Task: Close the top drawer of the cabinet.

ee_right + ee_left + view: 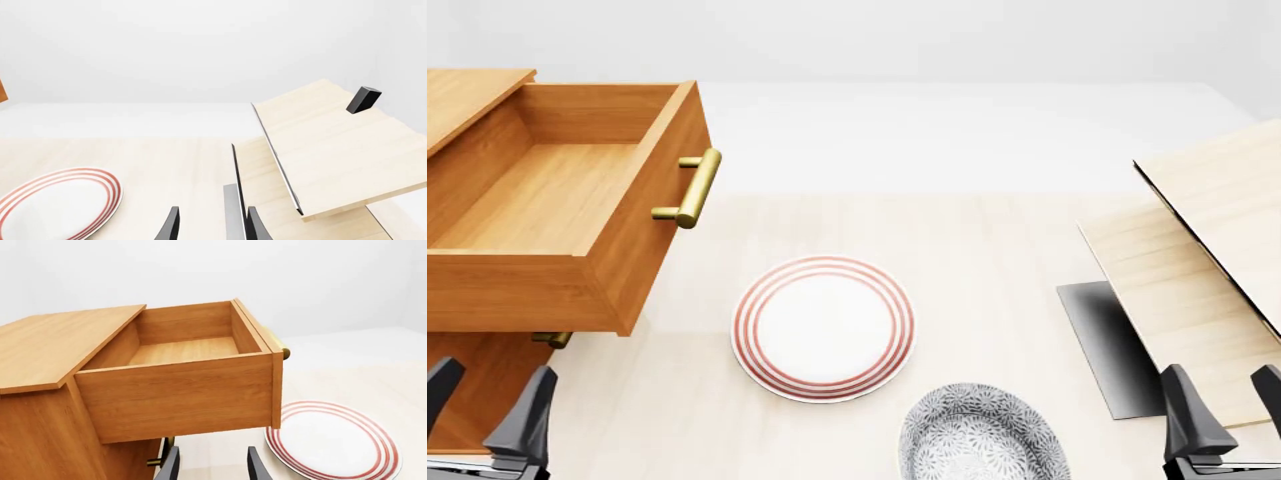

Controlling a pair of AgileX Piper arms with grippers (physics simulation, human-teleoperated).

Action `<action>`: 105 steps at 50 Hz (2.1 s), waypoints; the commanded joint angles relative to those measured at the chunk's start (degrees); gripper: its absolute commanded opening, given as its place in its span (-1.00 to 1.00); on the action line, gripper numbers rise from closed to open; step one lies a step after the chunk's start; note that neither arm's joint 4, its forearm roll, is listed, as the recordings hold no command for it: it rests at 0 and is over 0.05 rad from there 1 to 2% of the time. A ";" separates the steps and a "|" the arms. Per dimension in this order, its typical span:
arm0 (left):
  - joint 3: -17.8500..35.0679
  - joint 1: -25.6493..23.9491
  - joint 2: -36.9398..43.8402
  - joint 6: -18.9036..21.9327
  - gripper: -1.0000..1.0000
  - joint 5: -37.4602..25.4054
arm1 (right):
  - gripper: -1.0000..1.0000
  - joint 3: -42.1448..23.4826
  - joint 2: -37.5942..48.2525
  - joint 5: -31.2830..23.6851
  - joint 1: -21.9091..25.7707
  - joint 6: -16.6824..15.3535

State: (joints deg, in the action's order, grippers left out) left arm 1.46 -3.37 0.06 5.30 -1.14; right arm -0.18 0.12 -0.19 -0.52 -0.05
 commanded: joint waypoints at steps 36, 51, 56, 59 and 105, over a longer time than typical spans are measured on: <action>20.54 -31.18 23.84 11.80 1.00 11.16 | 1.00 -0.01 -0.01 -0.01 -0.01 0.01; 29.15 -42.33 36.27 18.61 1.00 17.36 | 1.00 -0.02 -0.03 -0.03 -0.02 0.01; 32.61 -45.97 40.40 20.77 1.00 18.30 | 1.00 -0.02 -0.03 -0.04 -0.02 0.02; 35.33 -48.38 43.03 23.23 1.00 18.73 | 1.00 -0.02 -0.03 -0.04 -0.02 0.02; 62.85 -53.43 74.30 35.65 1.00 12.86 | 1.00 -0.05 0.00 -0.06 -0.02 0.03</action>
State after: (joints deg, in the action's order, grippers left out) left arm 61.33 -57.94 69.50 36.71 13.05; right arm -0.23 0.11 -0.23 -0.54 -0.02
